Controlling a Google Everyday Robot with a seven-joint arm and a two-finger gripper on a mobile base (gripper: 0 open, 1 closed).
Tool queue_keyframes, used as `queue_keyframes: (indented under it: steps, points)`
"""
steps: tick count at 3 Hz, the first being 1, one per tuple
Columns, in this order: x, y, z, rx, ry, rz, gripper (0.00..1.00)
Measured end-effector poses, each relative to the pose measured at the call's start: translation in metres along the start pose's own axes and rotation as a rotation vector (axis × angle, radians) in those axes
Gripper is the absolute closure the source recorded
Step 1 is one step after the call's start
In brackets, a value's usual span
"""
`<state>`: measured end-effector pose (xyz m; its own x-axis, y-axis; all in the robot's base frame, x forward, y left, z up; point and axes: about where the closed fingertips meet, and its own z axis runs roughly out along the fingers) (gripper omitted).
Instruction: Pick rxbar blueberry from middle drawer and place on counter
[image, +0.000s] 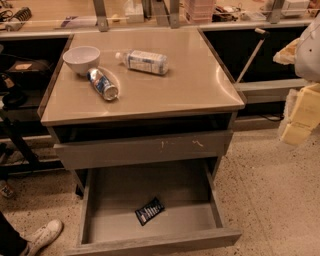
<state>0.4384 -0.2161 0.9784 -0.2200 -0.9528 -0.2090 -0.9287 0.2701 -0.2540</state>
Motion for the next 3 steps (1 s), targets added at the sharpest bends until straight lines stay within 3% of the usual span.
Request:
queue_keyframes:
  steps: [2,3]
  points:
    - [-0.001,-0.005,0.003,0.019,-0.015,-0.002,0.0]
    - [-0.005,0.004,0.045,-0.022,-0.061,-0.011,0.0]
